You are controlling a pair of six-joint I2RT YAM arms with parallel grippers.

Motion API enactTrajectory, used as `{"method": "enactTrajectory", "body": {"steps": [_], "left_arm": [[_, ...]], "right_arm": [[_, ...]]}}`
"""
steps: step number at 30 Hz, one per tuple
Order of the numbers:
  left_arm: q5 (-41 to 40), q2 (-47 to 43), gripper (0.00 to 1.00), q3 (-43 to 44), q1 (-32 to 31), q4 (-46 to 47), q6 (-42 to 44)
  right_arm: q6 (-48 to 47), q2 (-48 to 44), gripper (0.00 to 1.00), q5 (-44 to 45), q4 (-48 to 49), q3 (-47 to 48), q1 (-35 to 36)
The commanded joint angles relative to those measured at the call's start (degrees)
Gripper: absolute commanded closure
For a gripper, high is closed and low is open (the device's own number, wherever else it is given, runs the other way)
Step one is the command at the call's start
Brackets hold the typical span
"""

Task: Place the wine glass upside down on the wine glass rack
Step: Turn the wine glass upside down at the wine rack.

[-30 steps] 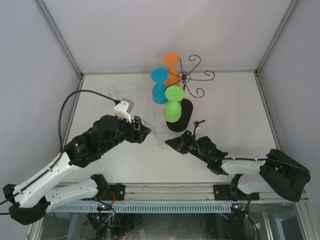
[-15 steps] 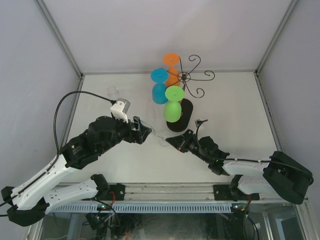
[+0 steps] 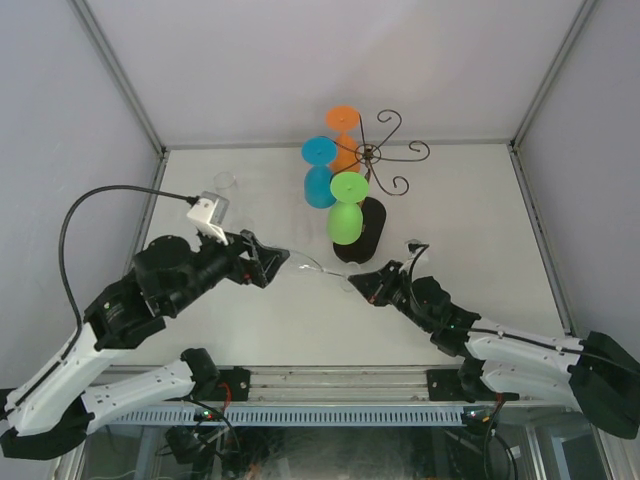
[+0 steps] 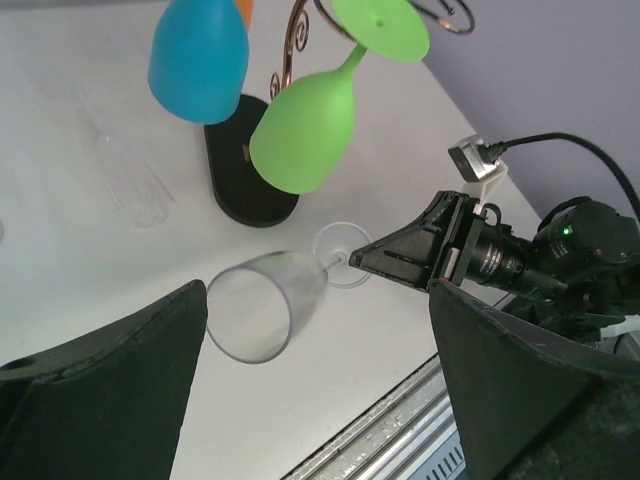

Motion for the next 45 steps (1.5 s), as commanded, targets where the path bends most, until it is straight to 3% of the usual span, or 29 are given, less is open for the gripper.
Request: {"method": "enactTrajectory", "body": {"steps": [1,7,15,20,23,34,35,45], "left_arm": [[-2.16,-2.01,0.05,4.88,-0.29,-1.74,3.10],[-3.94,-5.25,0.05,4.50,-0.29,-3.66,7.63],[-4.47,-8.18,0.06,1.72,-0.29,-4.18,12.87],[-5.56,-9.73,0.06,-1.30,-0.29,-2.18,14.75],[-4.53,-10.61,0.06,-2.68,-0.29,-0.28,15.56],[-2.74,-11.85,0.06,-6.44,-0.29,3.26,22.24],[-1.19,-12.18,0.06,-8.25,-0.29,5.42,25.07],[15.35,-12.32,0.10,-13.98,-0.29,12.02,32.57]], "right_arm": [[-8.25,-4.67,1.00,2.82,-4.86,0.55,0.43],[-17.96,-13.03,1.00,5.68,-16.78,3.41,1.68],[-32.31,-17.06,1.00,20.25,-25.74,8.42,13.04],[-46.82,-15.35,1.00,39.87,-19.06,9.06,27.73],[-57.18,-12.10,1.00,45.70,-12.08,9.07,32.09],[-80.07,-8.87,1.00,44.09,-8.18,11.89,36.08],[-86.02,-9.91,0.99,41.19,-8.82,11.91,37.06],[-110.71,-11.89,1.00,32.44,-11.14,11.92,41.36]]}}
